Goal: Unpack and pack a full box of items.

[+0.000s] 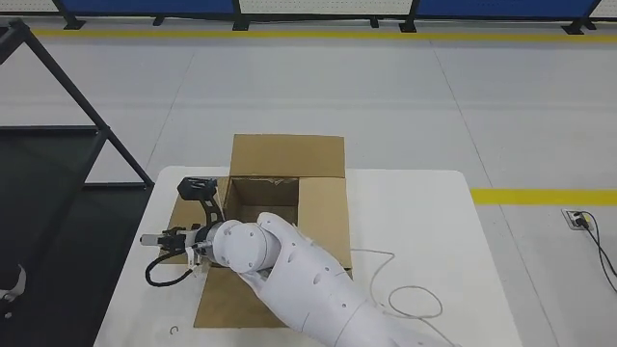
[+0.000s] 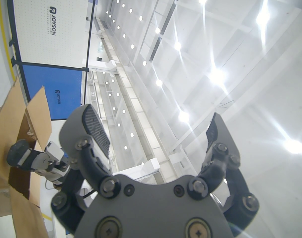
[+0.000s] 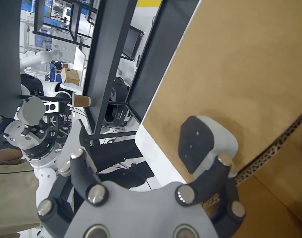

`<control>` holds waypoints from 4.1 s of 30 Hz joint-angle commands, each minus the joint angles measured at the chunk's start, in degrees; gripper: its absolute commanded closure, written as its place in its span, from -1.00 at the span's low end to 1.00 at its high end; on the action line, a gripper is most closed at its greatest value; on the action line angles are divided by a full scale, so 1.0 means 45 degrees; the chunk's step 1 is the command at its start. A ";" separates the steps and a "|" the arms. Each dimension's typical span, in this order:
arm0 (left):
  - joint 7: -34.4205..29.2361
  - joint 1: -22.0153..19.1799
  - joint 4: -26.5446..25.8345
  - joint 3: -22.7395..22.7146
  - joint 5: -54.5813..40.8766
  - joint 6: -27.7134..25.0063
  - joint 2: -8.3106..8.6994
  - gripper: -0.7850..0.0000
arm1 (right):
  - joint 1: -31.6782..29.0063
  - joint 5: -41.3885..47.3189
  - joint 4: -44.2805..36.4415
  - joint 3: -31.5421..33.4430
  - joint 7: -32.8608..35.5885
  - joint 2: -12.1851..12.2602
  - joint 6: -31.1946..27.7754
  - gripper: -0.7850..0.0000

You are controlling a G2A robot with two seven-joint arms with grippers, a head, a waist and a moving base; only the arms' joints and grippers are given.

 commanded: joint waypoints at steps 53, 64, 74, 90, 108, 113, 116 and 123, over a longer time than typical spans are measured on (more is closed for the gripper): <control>0.2365 -0.2246 -0.0699 0.4719 0.8675 0.0065 -0.0188 -1.00 | -1.1665 -0.7173 -1.5910 0.6102 -0.0281 0.4285 0.0289 -1.00; 0.2781 -0.2728 0.0967 0.5446 1.0599 0.0020 -0.0180 -1.00 | -1.1552 -0.6957 -1.5715 0.6061 -0.0316 0.4384 0.0246 -1.00; 0.2716 -0.2743 0.1535 0.5851 1.1105 -0.0098 -0.0190 -1.00 | -1.1218 -0.6859 -1.5537 0.5883 -0.0331 0.4428 0.0386 -1.00; 0.1820 -0.1986 -0.1169 0.4777 0.9019 0.0156 -0.0136 -1.00 | -1.1503 -0.6877 -1.6130 0.5829 -0.0073 0.4603 0.0571 -1.00; 0.0202 -0.3594 -0.4065 0.6798 0.9108 0.5557 0.0137 -1.00 | -1.6129 -0.5990 -1.9835 0.8457 0.1210 0.5541 -0.1816 -1.00; 0.0015 -0.4850 -0.2921 0.8287 0.9483 0.6133 0.0123 -1.00 | -1.6964 -0.5390 -1.9838 0.8962 0.1361 0.5742 -0.3059 -1.00; 0.0015 -0.4850 -0.2921 0.8287 0.9483 0.6133 0.0123 -1.00 | -1.6964 -0.5390 -1.9838 0.8962 0.1361 0.5742 -0.3059 -1.00; 0.0015 -0.4850 -0.2921 0.8287 0.9483 0.6133 0.0123 -1.00 | -1.6964 -0.5390 -1.9838 0.8962 0.1361 0.5742 -0.3059 -1.00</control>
